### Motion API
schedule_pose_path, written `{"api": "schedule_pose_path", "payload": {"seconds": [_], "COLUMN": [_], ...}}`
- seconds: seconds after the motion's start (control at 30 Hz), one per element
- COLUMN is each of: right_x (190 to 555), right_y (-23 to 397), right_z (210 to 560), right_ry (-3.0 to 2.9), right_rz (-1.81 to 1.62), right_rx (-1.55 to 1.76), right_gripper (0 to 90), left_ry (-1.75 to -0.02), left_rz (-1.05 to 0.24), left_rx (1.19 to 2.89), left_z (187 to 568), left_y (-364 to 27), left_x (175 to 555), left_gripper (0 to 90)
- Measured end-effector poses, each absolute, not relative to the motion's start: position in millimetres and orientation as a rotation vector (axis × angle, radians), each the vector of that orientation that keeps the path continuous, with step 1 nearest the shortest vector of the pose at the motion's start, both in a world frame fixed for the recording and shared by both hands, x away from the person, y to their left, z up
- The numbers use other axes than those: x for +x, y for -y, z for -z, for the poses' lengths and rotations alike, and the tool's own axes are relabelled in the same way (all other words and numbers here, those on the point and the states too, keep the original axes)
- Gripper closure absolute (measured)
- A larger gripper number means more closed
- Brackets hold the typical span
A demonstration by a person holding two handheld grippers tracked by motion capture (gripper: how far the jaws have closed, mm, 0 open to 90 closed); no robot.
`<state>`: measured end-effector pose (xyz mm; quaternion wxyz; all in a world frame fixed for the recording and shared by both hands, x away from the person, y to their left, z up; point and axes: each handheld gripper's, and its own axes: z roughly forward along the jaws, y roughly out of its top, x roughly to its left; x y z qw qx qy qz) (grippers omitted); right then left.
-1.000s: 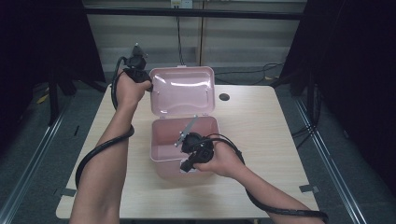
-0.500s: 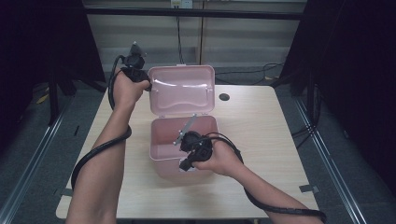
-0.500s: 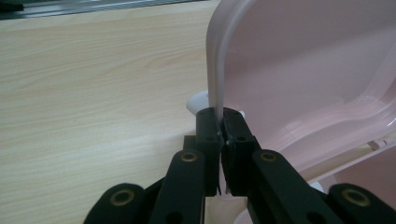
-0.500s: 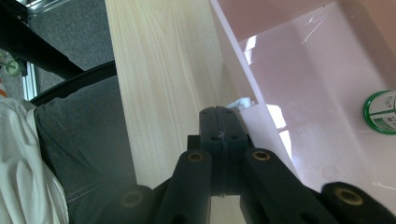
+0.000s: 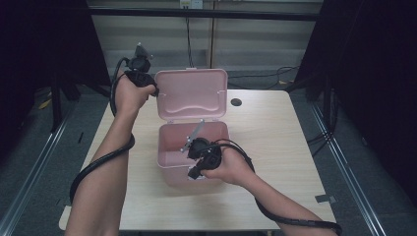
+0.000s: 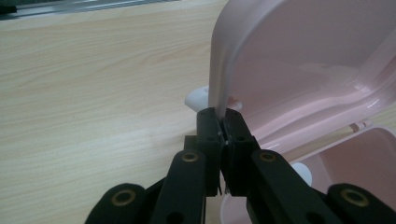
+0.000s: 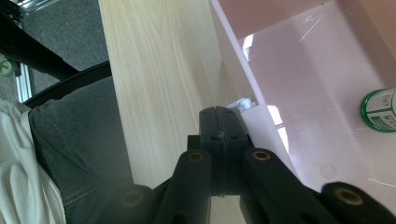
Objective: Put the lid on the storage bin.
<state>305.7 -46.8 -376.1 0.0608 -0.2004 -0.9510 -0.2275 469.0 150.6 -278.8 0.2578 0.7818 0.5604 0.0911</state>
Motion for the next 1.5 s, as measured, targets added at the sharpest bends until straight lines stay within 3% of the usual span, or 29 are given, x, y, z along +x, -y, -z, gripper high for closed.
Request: {"api": "schedule_pose_path", "payload": {"seconds": [1.5], "right_x": [319], "right_y": [41], "right_z": [376], "right_ry": [2.873], "right_rz": [0.708], "right_rx": [-0.704], "right_gripper": [90.0], "left_ry": [-1.472], "left_rz": [-0.309], "left_rx": [2.178], "left_z": [269], "left_y": [-156], "left_x": [450], "left_gripper": [87.7]}}
